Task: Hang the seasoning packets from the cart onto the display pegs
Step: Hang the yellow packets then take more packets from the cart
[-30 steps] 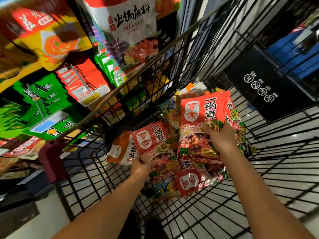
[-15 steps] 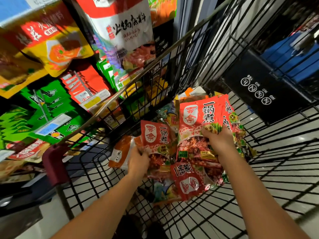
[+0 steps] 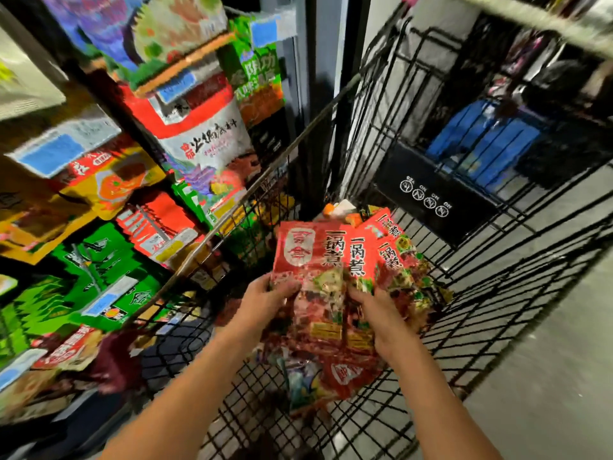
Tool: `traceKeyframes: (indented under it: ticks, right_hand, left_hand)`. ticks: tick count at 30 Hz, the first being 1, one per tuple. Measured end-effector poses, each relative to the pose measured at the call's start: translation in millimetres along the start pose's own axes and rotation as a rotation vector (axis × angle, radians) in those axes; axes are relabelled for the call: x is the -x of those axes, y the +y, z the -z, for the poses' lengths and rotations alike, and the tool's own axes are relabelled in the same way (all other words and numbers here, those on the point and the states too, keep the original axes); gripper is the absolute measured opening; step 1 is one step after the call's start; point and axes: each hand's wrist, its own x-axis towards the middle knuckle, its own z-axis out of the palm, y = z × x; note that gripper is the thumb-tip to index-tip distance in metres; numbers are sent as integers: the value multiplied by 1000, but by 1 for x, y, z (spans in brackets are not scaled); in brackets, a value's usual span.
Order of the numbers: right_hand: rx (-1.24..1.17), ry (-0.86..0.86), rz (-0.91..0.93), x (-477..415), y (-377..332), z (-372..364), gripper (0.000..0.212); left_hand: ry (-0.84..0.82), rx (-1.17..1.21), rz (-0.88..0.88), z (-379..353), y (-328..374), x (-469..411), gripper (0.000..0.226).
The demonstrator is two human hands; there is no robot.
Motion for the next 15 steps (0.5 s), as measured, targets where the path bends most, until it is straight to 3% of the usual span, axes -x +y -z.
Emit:
traceKeyframes:
  ticks: [1, 5, 6, 8, 9, 11, 12, 15]
  right_hand:
    - [-6, 23, -30, 9, 0, -2, 33]
    - [-127, 61, -25, 19, 11, -4, 87]
    - [-145, 61, -4, 21, 12, -6, 88]
    - [-116, 96, 29, 22, 12, -10, 71]
    - [-94, 145, 43, 20, 11, -10, 76]
    - [-94, 240, 30, 12, 10, -6, 109]
    - [-120, 278, 31, 5, 9, 1, 113]
    - [-202, 460, 87, -7, -4, 27, 50]
  left_hand:
    - [-38, -31, 11, -4, 3, -3, 26]
    - [-112, -73, 125, -21, -4, -16, 39]
    - [-98, -106, 118, -25, -7, -20, 38]
    - [-100, -187, 97, -33, -16, -29, 38]
    - [-120, -218, 87, -36, -17, -33, 42]
    - [-185, -189, 99, -44, -18, -45, 57]
    - [-201, -146, 123, -49, -16, -52, 63]
    - [-140, -64, 171, -60, -24, -92, 60]
